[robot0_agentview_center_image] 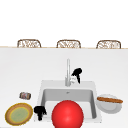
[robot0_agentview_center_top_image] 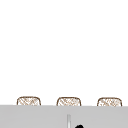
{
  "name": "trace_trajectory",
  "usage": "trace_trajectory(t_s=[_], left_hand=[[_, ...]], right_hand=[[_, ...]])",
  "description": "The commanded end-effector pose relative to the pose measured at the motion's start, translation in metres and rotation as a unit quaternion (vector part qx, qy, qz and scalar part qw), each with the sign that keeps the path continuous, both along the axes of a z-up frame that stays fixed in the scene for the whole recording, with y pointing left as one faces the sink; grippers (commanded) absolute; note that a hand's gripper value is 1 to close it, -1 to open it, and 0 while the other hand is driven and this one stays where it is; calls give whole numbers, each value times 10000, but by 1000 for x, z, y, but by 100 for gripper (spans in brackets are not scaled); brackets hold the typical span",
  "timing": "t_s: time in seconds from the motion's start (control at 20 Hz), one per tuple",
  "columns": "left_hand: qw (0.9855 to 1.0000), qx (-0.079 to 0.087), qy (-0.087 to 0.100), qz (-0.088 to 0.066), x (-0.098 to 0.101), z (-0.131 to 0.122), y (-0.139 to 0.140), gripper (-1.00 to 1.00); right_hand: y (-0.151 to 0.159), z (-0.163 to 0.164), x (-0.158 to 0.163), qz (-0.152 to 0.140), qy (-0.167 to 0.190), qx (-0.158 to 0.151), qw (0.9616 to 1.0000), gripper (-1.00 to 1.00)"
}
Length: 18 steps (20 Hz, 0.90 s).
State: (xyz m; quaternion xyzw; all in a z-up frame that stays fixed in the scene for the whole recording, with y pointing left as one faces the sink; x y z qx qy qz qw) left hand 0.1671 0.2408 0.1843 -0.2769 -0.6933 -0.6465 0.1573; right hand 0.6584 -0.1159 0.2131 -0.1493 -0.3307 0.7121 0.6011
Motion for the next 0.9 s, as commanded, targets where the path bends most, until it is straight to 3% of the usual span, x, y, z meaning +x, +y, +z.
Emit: trace_trajectory(t_s=[0.0,0.15,0.35,0.4,0.6,0.85], left_hand=[[10000,0,0,0,0,0,0,0],[10000,0,0,0,0,0,0,0],[10000,0,0,0,0,0,0,0],[10000,0,0,0,0,0,0,0],[10000,0,0,0,0,0,0,0],[10000,0,0,0,0,0,0,0]], right_hand=[[-15,-10,-5,-166,-203,-406,9988,-100],[-11,-7,-1,-404,-319,-549,9972,-100],[-2,-15,5,-188,-8,-453,9988,-100],[3,-17,7,-207,38,-541,9983,100],[4,-21,12,-166,-68,-694,9974,100],[2,-21,18,-245,-595,-499,9967,100]])
